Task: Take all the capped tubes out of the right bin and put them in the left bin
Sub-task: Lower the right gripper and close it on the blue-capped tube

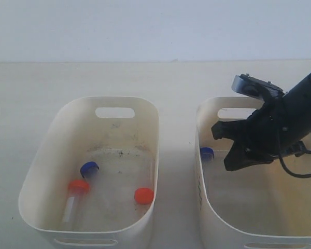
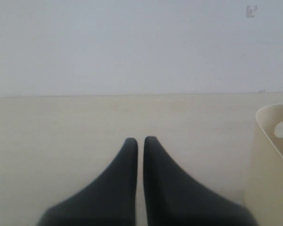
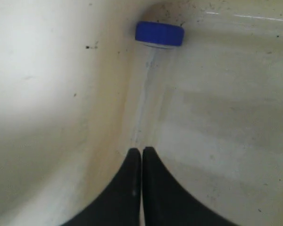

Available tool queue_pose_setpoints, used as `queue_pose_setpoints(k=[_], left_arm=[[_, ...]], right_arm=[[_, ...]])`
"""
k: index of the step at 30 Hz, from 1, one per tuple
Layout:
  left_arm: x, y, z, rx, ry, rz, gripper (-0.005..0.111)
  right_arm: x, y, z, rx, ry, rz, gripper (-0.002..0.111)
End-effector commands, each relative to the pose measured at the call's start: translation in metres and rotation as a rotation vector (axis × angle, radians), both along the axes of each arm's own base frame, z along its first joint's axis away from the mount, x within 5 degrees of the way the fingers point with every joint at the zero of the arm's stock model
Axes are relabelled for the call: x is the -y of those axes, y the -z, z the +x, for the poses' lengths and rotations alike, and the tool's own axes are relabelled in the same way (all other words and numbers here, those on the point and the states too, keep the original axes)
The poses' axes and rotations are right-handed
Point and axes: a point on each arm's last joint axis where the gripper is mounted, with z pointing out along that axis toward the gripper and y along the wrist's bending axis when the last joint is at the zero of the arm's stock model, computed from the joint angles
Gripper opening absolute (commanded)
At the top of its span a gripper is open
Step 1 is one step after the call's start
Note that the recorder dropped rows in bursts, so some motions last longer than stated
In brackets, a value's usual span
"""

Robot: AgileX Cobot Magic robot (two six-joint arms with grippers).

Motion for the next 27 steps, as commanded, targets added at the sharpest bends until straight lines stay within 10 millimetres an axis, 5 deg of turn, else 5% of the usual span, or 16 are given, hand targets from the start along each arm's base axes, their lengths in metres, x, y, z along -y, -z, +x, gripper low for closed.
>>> queue_pose_setpoints(k=[1,4,12,27], left_arm=[[0.0,-0.001,0.0,0.005,0.007,-0.008,0.004],[0.0,-0.001,0.0,0.005,0.007,-0.008,0.004],[0.0,-0.001,0.0,0.005,0.007,-0.008,0.004],[0.0,-0.001,0.0,0.005,0.007,-0.008,0.004]], right_arm=[[0.002,0.005,0.003,0.004,0.002,-0.004,0.0],[0.003,0.01,0.006,0.0,0.009,-0.011,0.001],[0.003,0.028,0.009,-0.049,-0.006,-0.024,0.042],[0.0,0.059,0.005,-0.114,-0.028,-0.003,0.042]])
